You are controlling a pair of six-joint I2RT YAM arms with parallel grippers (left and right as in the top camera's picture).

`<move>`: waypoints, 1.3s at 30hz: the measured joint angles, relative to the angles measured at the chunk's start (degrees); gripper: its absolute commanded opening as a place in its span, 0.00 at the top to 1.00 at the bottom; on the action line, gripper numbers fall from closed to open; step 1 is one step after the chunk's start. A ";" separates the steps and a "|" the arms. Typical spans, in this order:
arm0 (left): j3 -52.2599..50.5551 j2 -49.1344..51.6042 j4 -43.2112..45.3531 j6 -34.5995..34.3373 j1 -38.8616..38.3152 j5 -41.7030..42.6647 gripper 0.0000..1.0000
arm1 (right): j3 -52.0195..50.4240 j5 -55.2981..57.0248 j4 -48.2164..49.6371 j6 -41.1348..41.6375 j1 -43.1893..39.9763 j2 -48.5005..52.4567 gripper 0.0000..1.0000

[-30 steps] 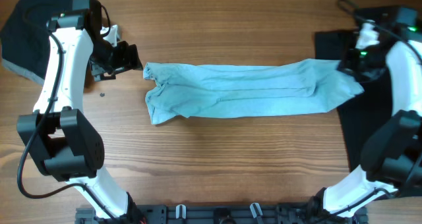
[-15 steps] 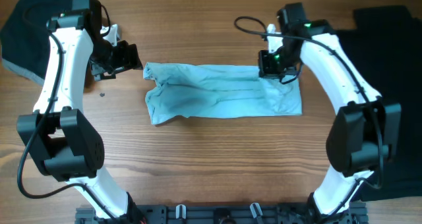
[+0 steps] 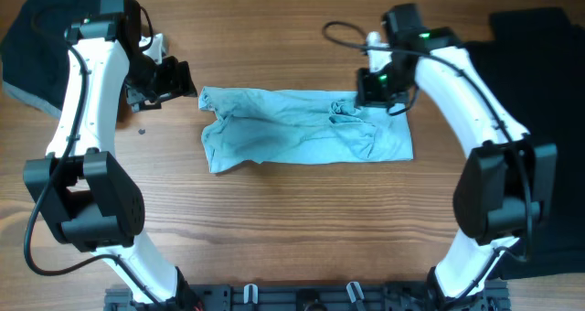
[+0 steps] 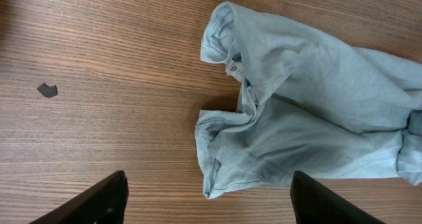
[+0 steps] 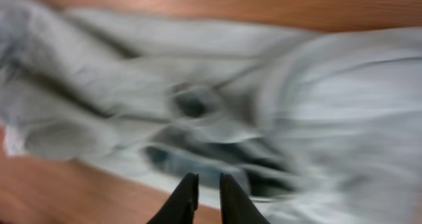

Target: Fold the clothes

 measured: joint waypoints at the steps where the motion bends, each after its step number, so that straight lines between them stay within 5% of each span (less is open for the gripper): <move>1: 0.00 0.00 0.17 0.00 0.00 0.02 0.23 | -0.04 0.35 0.33 0.04 -1.86 0.00 0.90; 8: 0.00 -0.02 0.76 0.00 0.02 0.00 0.24 | -12.57 0.50 8.66 -0.55 -4.42 0.11 0.95; 16: 0.00 0.00 0.76 0.00 0.00 0.02 0.25 | -16.57 -20.57 0.24 -20.52 8.00 -0.83 0.94; 20: 0.00 -0.02 0.76 0.00 0.00 0.02 0.25 | -16.11 -8.13 9.03 -10.08 5.05 -7.39 0.83; 25: 0.00 0.00 0.79 0.00 0.00 0.02 0.25 | -15.80 0.35 12.24 -1.16 -1.38 -7.61 0.96; 31: 0.00 0.00 1.03 0.00 0.00 0.02 0.25 | -15.85 -4.13 21.11 4.02 2.99 0.09 0.94; 35: 0.00 0.00 1.27 0.00 0.00 0.00 0.25 | -16.09 -8.44 37.68 2.80 8.44 1.27 0.91; 39: 0.00 -0.02 0.81 0.00 0.00 0.00 0.24 | -15.43 -7.87 32.85 1.55 8.41 -2.14 0.85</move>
